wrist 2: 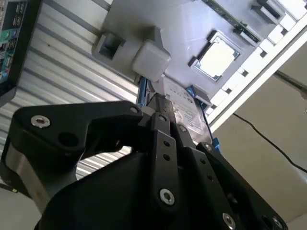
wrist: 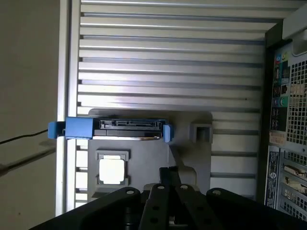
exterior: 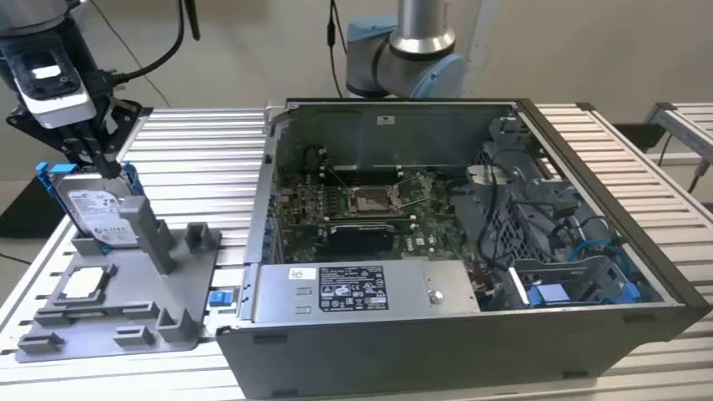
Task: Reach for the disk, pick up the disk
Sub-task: 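Reach for the disk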
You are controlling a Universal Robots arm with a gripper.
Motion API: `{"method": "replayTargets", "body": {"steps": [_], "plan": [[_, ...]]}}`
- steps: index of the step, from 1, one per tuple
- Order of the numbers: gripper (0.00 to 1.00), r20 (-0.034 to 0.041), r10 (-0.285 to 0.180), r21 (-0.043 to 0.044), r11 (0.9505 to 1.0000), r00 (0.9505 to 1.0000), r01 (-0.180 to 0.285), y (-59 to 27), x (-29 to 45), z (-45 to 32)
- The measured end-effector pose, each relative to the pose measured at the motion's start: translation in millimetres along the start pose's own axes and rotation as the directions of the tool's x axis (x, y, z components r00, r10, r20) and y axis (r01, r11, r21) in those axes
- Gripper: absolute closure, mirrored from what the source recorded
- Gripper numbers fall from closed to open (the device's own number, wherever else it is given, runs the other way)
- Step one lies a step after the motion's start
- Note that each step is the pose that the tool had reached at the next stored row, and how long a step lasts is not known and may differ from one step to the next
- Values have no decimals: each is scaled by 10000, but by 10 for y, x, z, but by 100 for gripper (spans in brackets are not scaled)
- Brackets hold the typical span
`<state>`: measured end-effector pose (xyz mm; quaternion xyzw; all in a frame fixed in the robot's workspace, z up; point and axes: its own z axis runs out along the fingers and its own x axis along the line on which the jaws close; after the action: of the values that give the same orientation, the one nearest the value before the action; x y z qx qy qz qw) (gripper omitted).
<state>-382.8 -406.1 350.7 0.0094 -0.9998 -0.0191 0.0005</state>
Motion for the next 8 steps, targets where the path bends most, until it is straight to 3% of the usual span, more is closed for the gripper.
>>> {"method": "replayTargets", "body": {"steps": [5, 8], "plan": [[100, 1, -2, 0, 10000, 10000, 2, 203, 1, 8], [100, 2, -4, 0, 10000, 10000, 4, 290, 59, 12]]}}
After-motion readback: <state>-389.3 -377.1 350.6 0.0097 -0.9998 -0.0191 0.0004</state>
